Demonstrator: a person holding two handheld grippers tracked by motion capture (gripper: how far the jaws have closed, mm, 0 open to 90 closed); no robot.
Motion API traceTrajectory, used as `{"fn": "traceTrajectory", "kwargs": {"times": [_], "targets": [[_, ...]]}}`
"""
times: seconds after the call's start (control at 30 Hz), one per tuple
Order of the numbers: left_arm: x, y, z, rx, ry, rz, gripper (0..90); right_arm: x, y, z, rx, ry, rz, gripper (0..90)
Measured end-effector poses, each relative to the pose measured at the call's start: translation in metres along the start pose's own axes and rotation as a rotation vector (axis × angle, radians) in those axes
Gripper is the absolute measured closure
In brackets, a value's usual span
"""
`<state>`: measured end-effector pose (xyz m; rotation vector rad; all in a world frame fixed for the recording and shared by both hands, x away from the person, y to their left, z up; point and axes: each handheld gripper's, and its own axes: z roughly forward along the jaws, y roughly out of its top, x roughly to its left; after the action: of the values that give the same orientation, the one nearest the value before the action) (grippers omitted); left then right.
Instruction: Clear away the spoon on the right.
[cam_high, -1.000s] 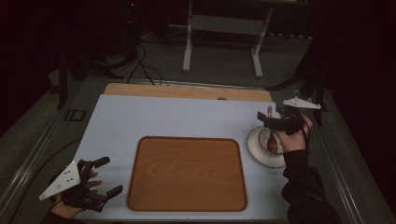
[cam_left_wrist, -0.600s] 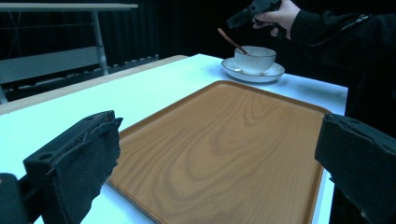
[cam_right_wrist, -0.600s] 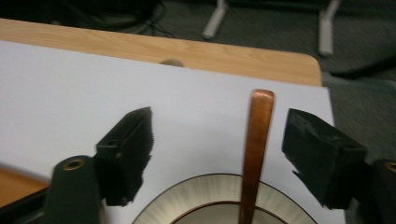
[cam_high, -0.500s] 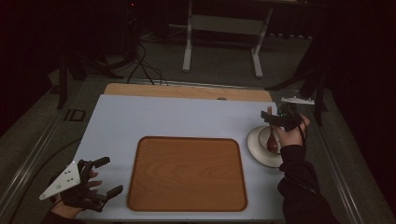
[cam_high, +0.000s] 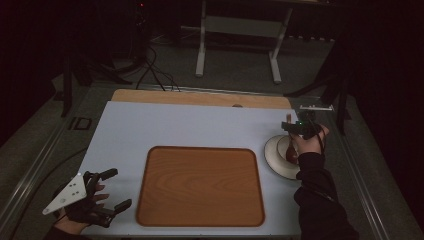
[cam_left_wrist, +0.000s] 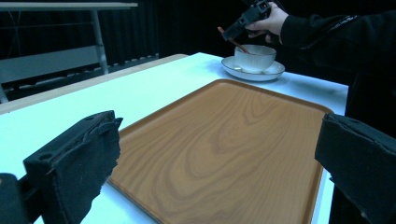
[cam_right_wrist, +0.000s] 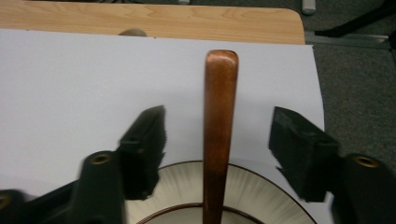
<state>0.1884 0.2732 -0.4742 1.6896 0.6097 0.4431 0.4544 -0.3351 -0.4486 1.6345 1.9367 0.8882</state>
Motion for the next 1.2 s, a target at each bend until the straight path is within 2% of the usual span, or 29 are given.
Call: {"fn": "traceTrajectory", "kwargs": {"times": [0.07, 0.2, 0.33, 0.6, 0.8, 0.87, 1.07, 1.2], "targets": [[0.0, 0.0, 0.0, 0.0, 0.0, -0.001, 0.0, -0.001, 0.0, 0.003, 0.003, 0.012, 0.016, 40.1], [0.0, 0.0, 0.0, 0.004, 0.0, 0.0, 0.0, 0.001, 0.003, 0.008, 0.019, 0.0, 0.014, 43.6], [0.0, -0.001, -0.001, 0.002, -0.001, -0.003, 0.0, 0.003, 0.006, 0.011, 0.04, -0.03, 0.006, 54.4], [0.0, -0.001, -0.001, 0.003, -0.003, -0.004, 0.0, 0.0, 0.009, 0.013, 0.063, -0.035, 0.04, 74.9], [0.001, -0.001, -0.001, 0.004, 0.0, -0.006, 0.0, -0.002, 0.011, 0.01, 0.072, -0.019, 0.049, 76.2], [0.0, -0.001, -0.001, 0.005, 0.0, -0.004, 0.0, -0.002, 0.011, 0.008, 0.075, -0.028, 0.045, 76.3], [0.001, -0.001, 0.0, 0.006, 0.001, -0.005, 0.0, -0.002, 0.013, 0.001, 0.06, -0.003, 0.047, 76.4], [0.0, -0.001, 0.0, 0.006, 0.003, -0.004, 0.0, -0.003, 0.016, -0.005, 0.045, 0.016, 0.066, 76.4]]}}
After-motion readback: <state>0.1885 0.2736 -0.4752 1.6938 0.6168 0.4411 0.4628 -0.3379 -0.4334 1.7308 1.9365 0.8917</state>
